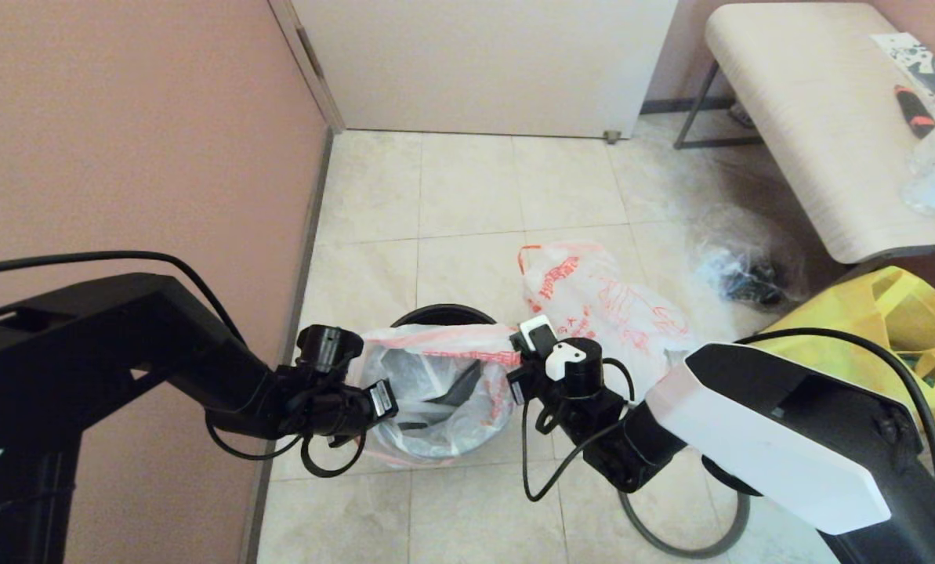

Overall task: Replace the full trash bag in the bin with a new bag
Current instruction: Put the new garbage bag on the trash can

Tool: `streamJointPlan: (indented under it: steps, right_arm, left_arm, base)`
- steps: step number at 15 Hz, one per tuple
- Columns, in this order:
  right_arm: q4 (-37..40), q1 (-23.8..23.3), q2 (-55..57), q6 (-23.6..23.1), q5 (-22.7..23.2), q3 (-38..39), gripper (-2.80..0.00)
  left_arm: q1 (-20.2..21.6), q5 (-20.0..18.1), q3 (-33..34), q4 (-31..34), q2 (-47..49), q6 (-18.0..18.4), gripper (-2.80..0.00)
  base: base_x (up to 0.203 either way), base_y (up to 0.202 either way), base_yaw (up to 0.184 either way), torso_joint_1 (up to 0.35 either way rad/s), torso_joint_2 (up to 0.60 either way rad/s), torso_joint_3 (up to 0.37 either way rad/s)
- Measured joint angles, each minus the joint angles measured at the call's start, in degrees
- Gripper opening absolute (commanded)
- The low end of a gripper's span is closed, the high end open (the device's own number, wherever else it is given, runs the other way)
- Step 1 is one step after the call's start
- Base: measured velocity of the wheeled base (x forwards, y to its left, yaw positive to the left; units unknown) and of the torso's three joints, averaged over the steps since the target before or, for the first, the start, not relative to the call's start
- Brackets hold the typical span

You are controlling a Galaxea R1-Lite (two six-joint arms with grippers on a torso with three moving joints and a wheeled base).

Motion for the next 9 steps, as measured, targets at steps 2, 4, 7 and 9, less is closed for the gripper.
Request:
streamJointPlan:
  steps: [2, 4, 7, 9]
  right_arm:
    - [2.96, -0.58, 0.81, -0.02, 0.02, -3.95, -2.8]
    - [6.17, -1.17, 1.71, 0.0, 0.06, -7.34, -2.8]
    - [8.02, -1.4, 1.95, 0.16, 0.08, -10.84, -2.8]
    - [8.0, -1.01, 1.03, 0.48, 0.11, -10.35, -2.8]
  left_arm:
    - [-0.22, -0.62, 0.68, -0.06, -0.33, 1.15, -2.8]
    - [-0.46, -0.96, 1.2, -0.09, -0.58, 2.05, -2.8]
    - [-0.79, -3.48, 2.39, 0.13, -1.08, 3.96, -2.8]
    - [-0.79, -3.59, 2.55, 0.26, -1.24, 4.26, -2.8]
  base:
    - [0.0, 0.0, 0.0, 0.0, 0.0, 0.0]
    - [0.0, 0.0, 0.0, 0.0, 0.0, 0.0]
    - [0.0, 0.0, 0.0, 0.0, 0.0, 0.0]
    - [0.0, 0.0, 0.0, 0.0, 0.0, 0.0]
